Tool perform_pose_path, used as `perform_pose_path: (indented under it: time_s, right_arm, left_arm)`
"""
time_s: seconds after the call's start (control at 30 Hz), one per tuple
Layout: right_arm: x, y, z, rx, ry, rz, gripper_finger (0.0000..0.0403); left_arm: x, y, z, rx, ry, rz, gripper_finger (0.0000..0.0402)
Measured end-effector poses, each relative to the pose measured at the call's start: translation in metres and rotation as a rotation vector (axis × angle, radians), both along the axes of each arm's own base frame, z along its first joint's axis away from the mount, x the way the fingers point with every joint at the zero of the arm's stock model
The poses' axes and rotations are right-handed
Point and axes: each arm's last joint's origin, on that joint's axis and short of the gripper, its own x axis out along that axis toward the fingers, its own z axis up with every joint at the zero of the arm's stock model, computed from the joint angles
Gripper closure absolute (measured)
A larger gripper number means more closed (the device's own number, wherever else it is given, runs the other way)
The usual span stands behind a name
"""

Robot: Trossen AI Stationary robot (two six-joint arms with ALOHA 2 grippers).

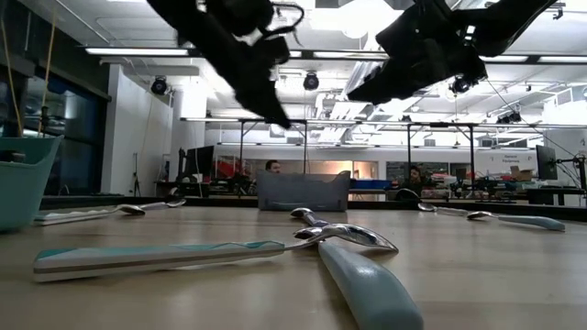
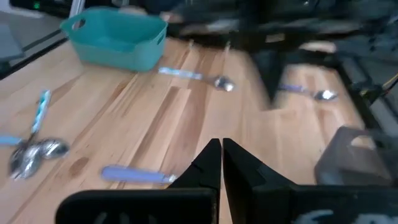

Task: Sort silverware by color (type)
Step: Put the white and blue spoon into the blue bin

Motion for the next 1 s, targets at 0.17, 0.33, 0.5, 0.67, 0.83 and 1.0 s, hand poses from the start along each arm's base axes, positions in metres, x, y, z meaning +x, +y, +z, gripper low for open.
perform_pose_path:
  time_s: [0.17, 0.33, 0.5, 0.67, 0.83, 1.0]
  right_arm:
    - [0.002, -0.001, 0.004, -0.011, -0.047, -0.007, 0.0403]
    - [0.003, -0.002, 0.007, 0.000, -0.072, -0.014, 0.0403]
    - [0.004, 0.001, 0.008, 0.054, -0.070, -0.026, 0.0403]
    - [0.010, 0.016, 0.007, 0.029, -0.060, -0.034, 0.0403]
    - [0.015, 0.032, 0.008, 0.009, -0.073, -0.002, 0.0403]
    - [0.017, 0.042, 0.011, 0.013, -0.093, 0.023, 0.0403]
  left_arm:
    - [-0.013, -0.057, -0.014, -0.007, 0.114, -0.027, 0.0394]
    - [-0.015, -0.105, -0.021, -0.092, 0.116, -0.068, 0.0394]
    - [-0.018, -0.141, -0.022, -0.213, 0.096, -0.039, 0.0394]
    - [-0.023, -0.174, -0.030, -0.230, 0.104, -0.028, 0.0384]
    - [-0.023, -0.199, -0.050, -0.262, 0.143, -0.025, 0.0355]
    - [-0.012, -0.215, -0.067, -0.291, 0.155, -0.049, 0.0321]
